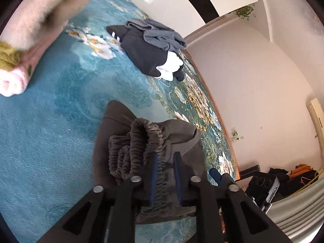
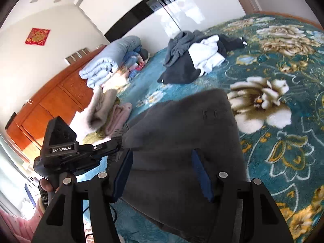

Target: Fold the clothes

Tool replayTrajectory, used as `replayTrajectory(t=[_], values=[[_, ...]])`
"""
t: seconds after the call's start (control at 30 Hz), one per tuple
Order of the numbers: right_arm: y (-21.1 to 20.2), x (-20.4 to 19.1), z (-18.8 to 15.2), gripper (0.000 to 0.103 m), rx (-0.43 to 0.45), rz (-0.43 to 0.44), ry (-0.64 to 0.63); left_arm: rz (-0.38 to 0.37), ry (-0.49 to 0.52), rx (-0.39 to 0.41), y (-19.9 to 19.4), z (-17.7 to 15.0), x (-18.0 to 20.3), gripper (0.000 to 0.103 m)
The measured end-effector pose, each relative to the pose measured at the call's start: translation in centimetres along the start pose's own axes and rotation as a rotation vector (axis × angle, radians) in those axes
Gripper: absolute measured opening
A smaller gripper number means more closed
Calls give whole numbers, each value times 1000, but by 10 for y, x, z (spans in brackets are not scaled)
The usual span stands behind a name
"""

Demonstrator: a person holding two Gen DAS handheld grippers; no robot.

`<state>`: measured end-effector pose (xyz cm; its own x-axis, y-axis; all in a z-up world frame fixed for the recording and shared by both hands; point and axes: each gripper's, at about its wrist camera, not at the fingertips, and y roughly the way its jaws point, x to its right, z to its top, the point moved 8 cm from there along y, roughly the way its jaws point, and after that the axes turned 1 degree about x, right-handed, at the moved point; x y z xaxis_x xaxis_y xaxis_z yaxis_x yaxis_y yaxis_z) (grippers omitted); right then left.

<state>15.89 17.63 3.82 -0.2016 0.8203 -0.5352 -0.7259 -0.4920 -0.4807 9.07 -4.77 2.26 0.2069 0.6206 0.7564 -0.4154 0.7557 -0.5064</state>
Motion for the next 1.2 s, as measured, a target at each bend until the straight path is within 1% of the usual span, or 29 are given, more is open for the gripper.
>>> replayTrajectory(t=[0.03,0.07,0.13,0.17,0.23,0.3,0.37,0.5,0.57,0.67,0.77,0.87,0.93,1.0,1.07,1.17,1.2], values=[[-8,6,2,68,22,-17,-2,19,10,13,-3,-1,-5,72],[-11,17,3,76,26,-34,24,38,19,25,-7,-2,-9,89],[-12,43,-1,77,9,-56,110,64,30,36,-10,-4,-18,90],[-9,55,-4,77,-11,-41,173,50,17,12,-5,-8,-23,91],[0,69,-13,77,-45,29,285,27,-8,-36,6,-14,-31,93],[11,73,-19,77,-81,80,340,20,-13,-64,19,-17,-34,98],[23,73,-22,78,-119,81,346,10,-14,-83,32,-18,-36,102],[39,70,-21,78,-164,69,317,-12,-48,-77,44,-13,-41,103],[45,71,-18,78,-175,73,329,-1,-57,-71,46,-12,-41,103],[50,73,-14,78,-178,76,363,1,-55,-74,45,-14,-40,103],[51,65,-12,78,-186,91,387,-7,-53,-80,45,-16,-39,103],[50,56,-11,78,-186,56,362,-22,-57,-87,44,-17,-36,102],[48,54,-9,78,-175,45,379,-24,-48,-85,40,-20,-34,98],[45,52,-6,74,-160,38,403,-26,-38,-75,38,-20,-32,88],[40,50,-5,61,-151,19,408,-28,-28,-66,35,-20,-30,84],[33,45,-5,51,-146,1,401,-42,-28,-55,31,-19,-25,83],[31,43,-4,51,-147,-3,394,-47,-29,-51,29,-19,-24,83]])
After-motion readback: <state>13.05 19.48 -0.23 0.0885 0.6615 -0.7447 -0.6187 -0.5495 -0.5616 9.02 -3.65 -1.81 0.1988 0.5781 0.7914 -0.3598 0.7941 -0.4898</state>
